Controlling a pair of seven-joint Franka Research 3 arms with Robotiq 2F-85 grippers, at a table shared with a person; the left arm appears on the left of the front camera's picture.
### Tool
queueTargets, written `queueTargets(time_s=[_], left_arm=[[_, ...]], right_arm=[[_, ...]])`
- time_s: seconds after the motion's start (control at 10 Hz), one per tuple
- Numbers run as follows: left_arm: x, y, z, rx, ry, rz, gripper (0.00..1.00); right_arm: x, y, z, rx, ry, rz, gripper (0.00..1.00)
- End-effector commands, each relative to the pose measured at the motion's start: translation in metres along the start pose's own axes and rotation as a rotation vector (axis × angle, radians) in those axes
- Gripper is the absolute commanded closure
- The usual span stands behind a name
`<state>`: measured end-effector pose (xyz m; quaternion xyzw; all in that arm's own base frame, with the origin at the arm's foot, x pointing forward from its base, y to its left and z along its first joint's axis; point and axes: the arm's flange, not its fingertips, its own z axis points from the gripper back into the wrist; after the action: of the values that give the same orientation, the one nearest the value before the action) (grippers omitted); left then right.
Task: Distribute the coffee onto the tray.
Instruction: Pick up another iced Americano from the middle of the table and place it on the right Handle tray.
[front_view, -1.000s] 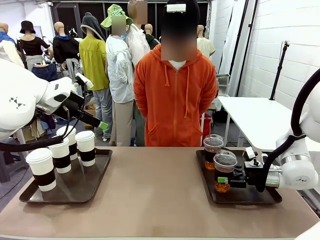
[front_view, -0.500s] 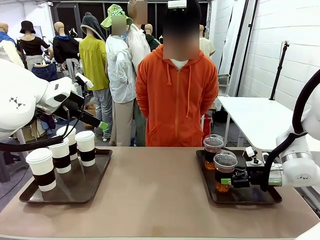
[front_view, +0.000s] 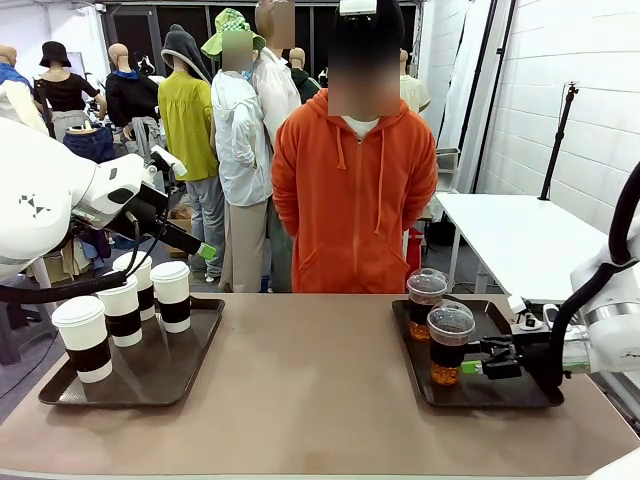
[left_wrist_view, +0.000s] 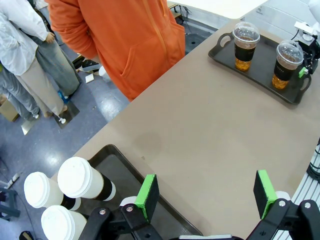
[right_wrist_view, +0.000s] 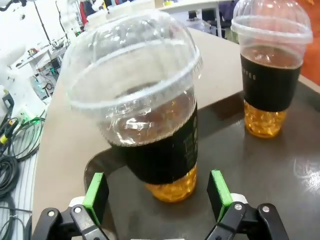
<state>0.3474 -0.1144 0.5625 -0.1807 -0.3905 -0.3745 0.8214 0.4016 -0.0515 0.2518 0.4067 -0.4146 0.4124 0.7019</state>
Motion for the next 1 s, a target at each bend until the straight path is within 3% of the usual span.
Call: queueTargets(time_s=[0.0, 0.9], left_arm=[[-0.0010, 0.0009, 0.0000, -0.011, -0.001, 0.005, 0.00], [-0.0010, 0.0009, 0.0000, -0.011, -0.001, 0.005, 0.00]], right_arm=[[0.0034, 0.0113, 0.0146, -0.014, 0.028, -0.029, 0.00], [0.0003, 0.0046, 0.0148, -0.018, 0.009, -0.008, 0.00]])
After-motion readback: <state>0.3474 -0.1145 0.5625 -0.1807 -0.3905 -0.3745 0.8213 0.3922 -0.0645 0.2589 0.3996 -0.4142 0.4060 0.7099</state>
